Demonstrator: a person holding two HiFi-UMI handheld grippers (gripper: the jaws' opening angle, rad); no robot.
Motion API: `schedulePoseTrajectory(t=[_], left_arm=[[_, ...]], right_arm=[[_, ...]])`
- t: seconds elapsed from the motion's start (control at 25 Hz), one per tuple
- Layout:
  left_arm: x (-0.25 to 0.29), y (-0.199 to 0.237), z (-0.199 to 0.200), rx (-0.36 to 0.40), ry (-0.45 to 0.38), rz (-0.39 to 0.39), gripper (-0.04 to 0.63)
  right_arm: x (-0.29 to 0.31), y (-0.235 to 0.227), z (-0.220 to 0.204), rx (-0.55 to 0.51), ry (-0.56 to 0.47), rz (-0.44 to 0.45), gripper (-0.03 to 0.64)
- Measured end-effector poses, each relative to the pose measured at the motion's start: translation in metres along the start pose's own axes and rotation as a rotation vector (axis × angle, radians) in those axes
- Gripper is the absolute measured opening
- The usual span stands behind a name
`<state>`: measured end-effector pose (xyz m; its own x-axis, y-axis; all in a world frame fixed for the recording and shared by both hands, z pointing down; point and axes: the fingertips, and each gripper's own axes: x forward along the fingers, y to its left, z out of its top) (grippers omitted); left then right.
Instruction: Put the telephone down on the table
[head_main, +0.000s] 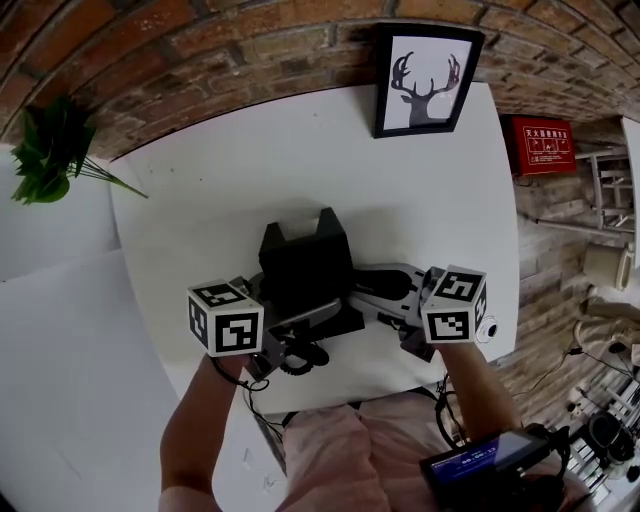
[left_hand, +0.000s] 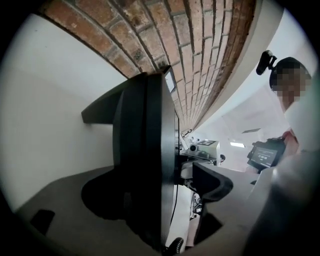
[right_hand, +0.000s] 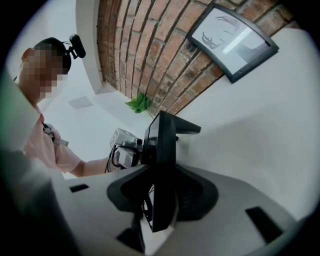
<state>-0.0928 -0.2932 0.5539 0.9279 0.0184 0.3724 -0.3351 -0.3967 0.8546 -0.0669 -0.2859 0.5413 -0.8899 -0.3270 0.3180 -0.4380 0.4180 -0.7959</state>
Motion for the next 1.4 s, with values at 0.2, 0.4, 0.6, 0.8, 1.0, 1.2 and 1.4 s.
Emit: schedulePoseTrajectory(t=[0.2,0.4,0.6,0.8,1.0,1.2,1.4], left_arm=[[-0.014,0.005,-0.008,-0.023,-0.012,0.049,0.423],[-0.034,0.002,-0.015,-0.019,-0.054,0.09,0.426],[-0.071,-0.013,-0.01,-0.02,-0.195,0.124,0.426],[-0.122,-0.051,0.013,0.115,-0.38,0.252,0.421],[-0.173,-0.131,0.067,0.411,-0.634,0.345,0.307],[-0.214,-0.211,0.098,0.716,-0.845,0.481,0.203],[-0.246,-0.247,0.105,0.837,-0.997,0.679,0.006]], right_arm=[[-0.001,-0.001,0.0,0.0,-0.007,0.0,0.137],[-0.002,0.0,0.003,-0.024,-0.026,-0.037,0.156],[-0.02,0.003,0.023,-0.061,-0.109,-0.114,0.206],[-0.038,0.035,0.045,-0.175,-0.162,-0.201,0.206],[-0.053,0.099,0.09,-0.409,-0.301,-0.308,0.198],[-0.063,0.17,0.126,-0.638,-0.469,-0.43,0.123],[-0.07,0.226,0.137,-0.79,-0.591,-0.503,0.006]])
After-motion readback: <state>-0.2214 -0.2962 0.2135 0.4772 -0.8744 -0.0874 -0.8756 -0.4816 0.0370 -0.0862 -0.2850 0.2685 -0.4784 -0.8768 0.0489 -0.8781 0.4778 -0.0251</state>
